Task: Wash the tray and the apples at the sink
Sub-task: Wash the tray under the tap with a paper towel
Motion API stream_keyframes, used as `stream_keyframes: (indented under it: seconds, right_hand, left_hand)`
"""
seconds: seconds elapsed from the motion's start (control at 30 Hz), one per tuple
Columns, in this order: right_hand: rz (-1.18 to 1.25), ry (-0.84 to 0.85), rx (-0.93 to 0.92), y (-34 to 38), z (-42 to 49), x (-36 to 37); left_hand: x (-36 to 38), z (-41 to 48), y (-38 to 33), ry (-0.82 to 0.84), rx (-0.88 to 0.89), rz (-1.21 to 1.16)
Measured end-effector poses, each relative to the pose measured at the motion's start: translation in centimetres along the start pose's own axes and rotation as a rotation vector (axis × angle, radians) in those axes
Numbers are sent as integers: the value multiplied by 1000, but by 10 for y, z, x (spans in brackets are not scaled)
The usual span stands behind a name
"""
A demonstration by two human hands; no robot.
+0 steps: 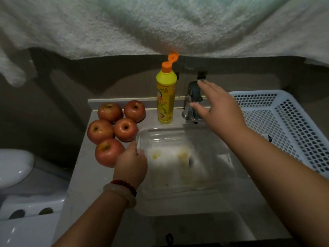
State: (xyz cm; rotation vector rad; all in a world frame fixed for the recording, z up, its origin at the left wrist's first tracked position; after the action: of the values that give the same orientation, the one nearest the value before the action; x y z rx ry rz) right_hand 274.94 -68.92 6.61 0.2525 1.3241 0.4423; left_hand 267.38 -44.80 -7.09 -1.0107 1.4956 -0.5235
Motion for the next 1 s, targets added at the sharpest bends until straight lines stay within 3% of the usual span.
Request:
stream_keyframes:
  seconds: [0.13, 0.3, 0.47, 0.6, 0.8, 0.9, 1.0]
  right_hand:
    - [4, 54, -8, 27, 25, 14]
    - [227, 92, 137, 43, 64, 42]
    - [306, 34, 178, 44, 71, 54]
    - [466, -151, 58, 49, 40, 19]
    - [1133, -534, -23, 35, -20, -102]
    - [1323, -394, -101, 34, -28, -127]
    - [1062, -143, -63, 38, -38, -117]
  left_hand:
    - [-1, -8, -3, -27, -2, 22]
    - [-7, -25, -7, -70, 13, 53]
    - [-13, -33, -2, -94, 0, 91]
    - [-18, -37, 3, -88, -17, 76]
    - [-22, -40, 5, -68, 13, 85]
    - [-21, -40, 6, -66, 29, 103]
    - [-20, -40, 3, -72, 49, 122]
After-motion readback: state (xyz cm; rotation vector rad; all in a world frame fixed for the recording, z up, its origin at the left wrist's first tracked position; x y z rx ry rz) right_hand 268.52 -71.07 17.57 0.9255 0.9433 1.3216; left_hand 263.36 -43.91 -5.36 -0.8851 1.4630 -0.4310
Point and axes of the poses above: each hand's wrist, its own z-axis towards the middle knuckle, its own x-axis out of the palm, y = z × x, the point moved 10 cm from there along z, towards the middle knuckle, and after that the axes turned 2 degrees about z, right-handed, at the moved point
